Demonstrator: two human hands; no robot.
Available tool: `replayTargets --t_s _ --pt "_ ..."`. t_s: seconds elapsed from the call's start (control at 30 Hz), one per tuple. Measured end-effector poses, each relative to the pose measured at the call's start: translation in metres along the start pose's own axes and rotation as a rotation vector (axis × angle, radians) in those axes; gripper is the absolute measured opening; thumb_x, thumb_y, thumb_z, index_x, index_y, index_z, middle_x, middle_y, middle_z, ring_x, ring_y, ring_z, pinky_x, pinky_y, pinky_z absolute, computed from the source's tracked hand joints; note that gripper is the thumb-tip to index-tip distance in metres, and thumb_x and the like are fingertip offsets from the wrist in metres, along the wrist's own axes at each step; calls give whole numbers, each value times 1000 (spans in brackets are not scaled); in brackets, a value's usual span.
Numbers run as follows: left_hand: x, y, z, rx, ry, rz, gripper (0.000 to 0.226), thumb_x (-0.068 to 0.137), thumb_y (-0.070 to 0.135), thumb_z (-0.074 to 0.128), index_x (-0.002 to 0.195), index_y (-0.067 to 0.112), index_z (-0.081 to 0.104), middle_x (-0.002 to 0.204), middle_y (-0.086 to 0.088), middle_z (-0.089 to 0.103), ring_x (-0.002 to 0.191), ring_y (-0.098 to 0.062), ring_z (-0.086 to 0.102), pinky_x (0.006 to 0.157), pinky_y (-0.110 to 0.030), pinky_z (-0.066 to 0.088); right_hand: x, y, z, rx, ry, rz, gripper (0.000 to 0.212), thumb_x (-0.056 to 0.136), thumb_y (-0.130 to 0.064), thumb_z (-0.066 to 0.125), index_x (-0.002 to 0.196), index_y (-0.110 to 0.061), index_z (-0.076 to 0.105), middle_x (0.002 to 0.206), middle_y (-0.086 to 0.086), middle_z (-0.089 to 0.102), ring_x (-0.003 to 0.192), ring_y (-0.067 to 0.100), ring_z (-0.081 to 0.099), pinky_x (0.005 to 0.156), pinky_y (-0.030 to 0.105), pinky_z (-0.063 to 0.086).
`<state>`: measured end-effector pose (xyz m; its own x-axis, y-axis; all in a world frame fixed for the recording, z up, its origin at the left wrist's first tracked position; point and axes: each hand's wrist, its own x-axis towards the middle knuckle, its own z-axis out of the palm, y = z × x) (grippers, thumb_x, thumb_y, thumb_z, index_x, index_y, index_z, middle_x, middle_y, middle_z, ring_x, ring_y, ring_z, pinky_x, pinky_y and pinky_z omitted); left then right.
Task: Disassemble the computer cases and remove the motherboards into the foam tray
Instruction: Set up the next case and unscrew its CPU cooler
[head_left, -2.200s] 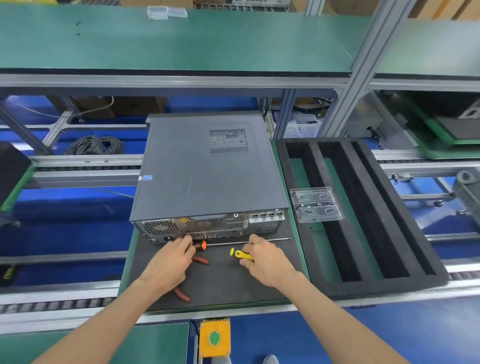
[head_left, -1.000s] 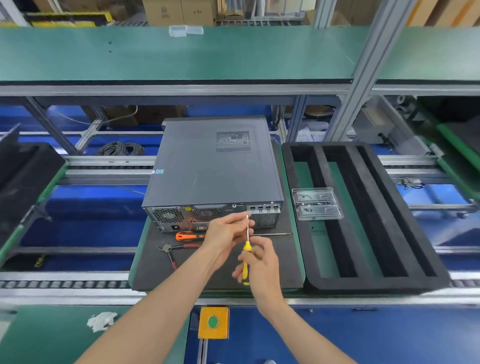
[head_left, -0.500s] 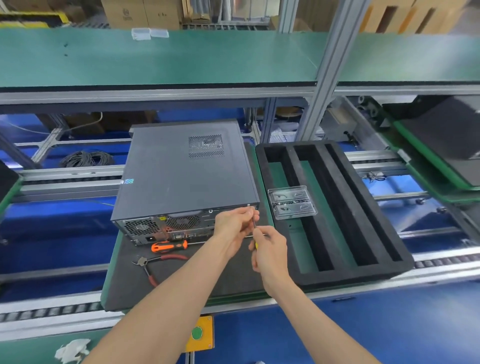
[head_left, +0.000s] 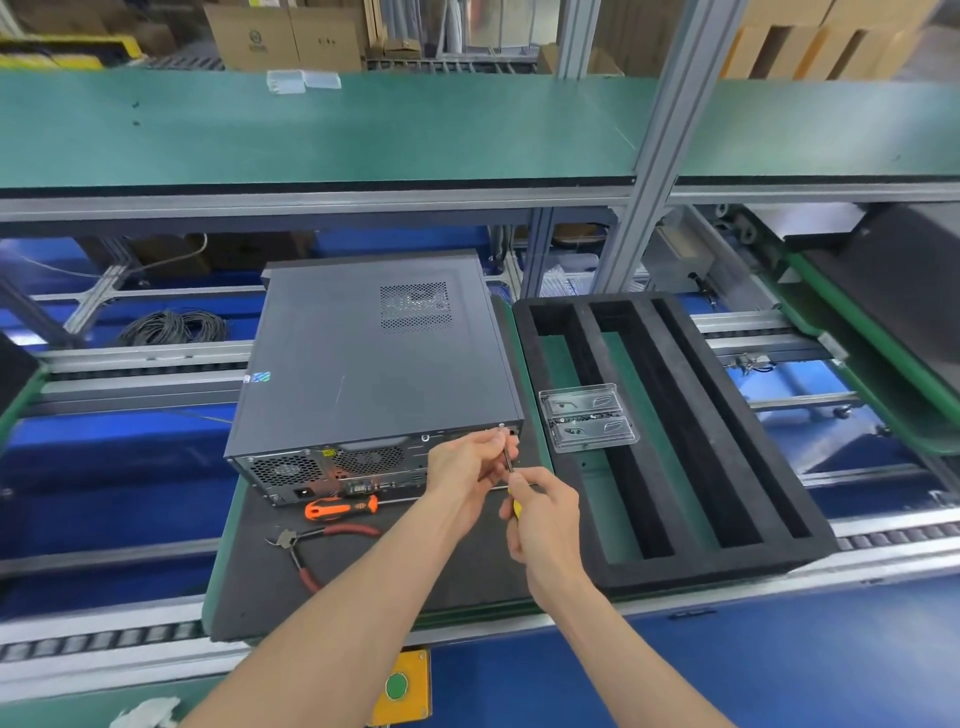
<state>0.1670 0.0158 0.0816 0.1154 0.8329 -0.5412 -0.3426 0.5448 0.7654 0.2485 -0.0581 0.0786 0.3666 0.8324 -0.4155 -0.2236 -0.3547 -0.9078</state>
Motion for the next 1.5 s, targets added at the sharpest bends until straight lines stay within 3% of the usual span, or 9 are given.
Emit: replayTargets --t_s 0.2,0.4,0.57,0.67,0.83,0.93,1.03,1.23,1.5 --pt "0 1 -1 12 -34 -1 33 92 -7 61 70 8 80 87 -17 75 67 -18 66 64 -27 49 2 3 0 -13 29 -1 23 103 -21 52 89 -24 71 59 6 60 40 11 37 39 20 27" --pt "3 2 0 -4 -10 -8 18 92 -6 61 88 1 77 89 -17 76 66 -16 66 63 -25 51 3 2 1 -68 36 -39 21 102 -21 53 91 -22 71 62 5 62 40 11 40 39 21 28" --pt "4 -2 -2 -27 -21 -39 15 93 -2 63 103 -5 73 86 -15 73 56 -14 60 56 -25 50 1 2 -9 532 -204 249 28 105 -17 45 110 2 65 75 16 58 39 9 29 32 20 20" --pt "5 -2 -1 -24 1 -64 14 93 1 64 102 -2 74 89 -14 76 54 -11 62 53 -22 50 7 0 -12 700 -279 385 33 105 -21 42 105 2 66 73 12 55 36 6 26 30 17 18" --pt "6 1 1 -51 19 -82 13 93 1 65 103 -3 73 93 -15 77 74 -15 74 45 -20 48 7 -5 -3 438 -203 357 31 104 -20 44 97 1 66 64 12 55 34 9 28 31 19 17" --pt "7 -1 3 -37 21 -74 12 94 8 66 102 1 73 93 -10 78 85 -17 76 71 -31 58 4 -5 4 -159 5 44 29 98 -18 53 78 -6 70 53 4 53 40 14 36 37 22 25" --pt "8 -4 6 -85 46 -88 12 94 11 67 100 2 73 93 -9 78 85 -18 76 87 -37 57 -1 -1 9 -661 180 -226 24 95 -23 60 71 -25 60 65 -6 61 66 12 57 51 25 39" --pt "9 -7 15 -113 90 -125 12 94 17 68 97 6 75 91 -5 78 88 -17 75 75 -33 54 -3 -4 9 -232 245 48 46 101 -35 49 69 -11 70 57 0 69 71 17 65 72 36 49" --pt "8 -3 15 -167 81 -136 15 95 10 65 105 0 72 93 -9 78 75 -16 75 73 -30 54 -7 -4 7 -230 195 -8 15 87 -24 73 77 -14 67 72 8 71 63 19 61 61 38 52"
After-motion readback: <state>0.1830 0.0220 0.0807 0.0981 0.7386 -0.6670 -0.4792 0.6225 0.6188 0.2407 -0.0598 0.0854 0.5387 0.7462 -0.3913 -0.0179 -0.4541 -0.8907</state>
